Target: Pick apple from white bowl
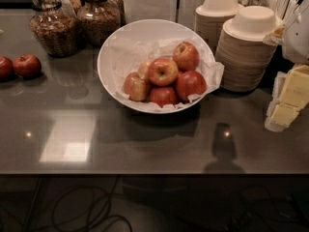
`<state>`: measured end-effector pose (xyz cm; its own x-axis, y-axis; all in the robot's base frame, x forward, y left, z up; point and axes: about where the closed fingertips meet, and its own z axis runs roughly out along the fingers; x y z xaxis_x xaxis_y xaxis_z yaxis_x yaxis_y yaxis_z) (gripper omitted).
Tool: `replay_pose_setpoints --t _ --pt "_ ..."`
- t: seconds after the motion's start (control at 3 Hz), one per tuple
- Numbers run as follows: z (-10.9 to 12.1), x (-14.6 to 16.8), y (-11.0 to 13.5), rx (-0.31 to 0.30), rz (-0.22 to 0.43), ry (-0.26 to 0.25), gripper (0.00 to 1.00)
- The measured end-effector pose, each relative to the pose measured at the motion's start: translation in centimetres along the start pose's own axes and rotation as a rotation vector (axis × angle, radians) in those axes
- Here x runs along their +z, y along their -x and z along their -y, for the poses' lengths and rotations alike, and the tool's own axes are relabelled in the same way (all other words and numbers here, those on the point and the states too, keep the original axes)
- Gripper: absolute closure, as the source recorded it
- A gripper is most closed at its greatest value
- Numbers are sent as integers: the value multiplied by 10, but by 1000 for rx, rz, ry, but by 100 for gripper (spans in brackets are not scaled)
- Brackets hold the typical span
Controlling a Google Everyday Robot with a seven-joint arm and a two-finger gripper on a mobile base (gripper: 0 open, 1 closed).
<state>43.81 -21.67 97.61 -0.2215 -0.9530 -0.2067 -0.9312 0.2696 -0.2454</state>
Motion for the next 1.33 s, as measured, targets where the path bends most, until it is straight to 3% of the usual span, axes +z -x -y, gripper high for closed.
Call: replay_pose_setpoints --t 0.33,0.67,1.33 --pt "0 0 0 0 1 0 0" --pt "12 14 34 -40 60 -7 0" --pt "28 44 144 -239 256 54 0"
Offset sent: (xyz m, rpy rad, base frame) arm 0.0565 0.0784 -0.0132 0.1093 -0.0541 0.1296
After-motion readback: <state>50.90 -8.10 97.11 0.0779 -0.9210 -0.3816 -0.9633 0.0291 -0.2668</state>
